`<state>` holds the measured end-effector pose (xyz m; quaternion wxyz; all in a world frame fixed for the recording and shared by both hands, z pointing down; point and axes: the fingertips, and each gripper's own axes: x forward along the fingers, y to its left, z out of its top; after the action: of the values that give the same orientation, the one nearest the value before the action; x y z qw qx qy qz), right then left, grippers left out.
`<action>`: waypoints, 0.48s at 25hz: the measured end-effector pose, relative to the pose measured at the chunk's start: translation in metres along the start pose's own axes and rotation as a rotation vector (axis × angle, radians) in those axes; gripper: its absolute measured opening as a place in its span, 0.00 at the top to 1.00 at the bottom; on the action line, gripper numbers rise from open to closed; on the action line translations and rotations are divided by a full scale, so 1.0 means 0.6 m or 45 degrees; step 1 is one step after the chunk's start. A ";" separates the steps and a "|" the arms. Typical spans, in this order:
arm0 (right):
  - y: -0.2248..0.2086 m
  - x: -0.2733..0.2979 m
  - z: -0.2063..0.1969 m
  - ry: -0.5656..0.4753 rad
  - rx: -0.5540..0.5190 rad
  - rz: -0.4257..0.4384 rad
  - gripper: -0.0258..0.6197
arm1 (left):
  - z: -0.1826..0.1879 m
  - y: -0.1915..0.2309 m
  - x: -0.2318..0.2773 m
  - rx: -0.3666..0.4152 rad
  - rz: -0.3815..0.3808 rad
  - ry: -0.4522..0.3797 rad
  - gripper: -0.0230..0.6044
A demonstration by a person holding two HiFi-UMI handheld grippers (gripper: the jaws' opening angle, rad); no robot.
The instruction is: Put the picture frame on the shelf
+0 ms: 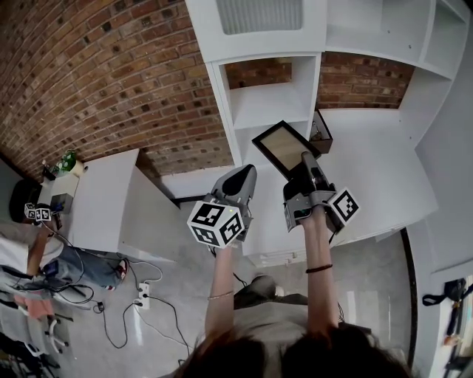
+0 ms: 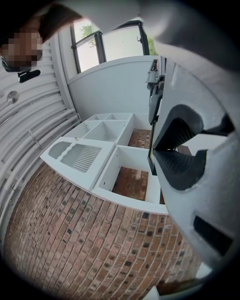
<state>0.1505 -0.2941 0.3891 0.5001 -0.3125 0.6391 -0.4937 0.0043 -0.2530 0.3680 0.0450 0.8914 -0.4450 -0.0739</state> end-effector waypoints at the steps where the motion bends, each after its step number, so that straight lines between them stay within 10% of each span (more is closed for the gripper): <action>1: 0.001 0.003 0.000 -0.001 -0.001 0.003 0.85 | 0.001 0.004 -0.001 -0.002 0.005 -0.001 0.95; 12: -0.026 0.086 -0.012 -0.020 0.013 0.020 0.85 | 0.014 0.080 0.049 0.001 0.010 0.023 0.95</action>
<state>0.1267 -0.3431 0.3868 0.5106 -0.3089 0.6351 -0.4904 -0.0177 -0.3053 0.3643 0.0490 0.8903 -0.4480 -0.0655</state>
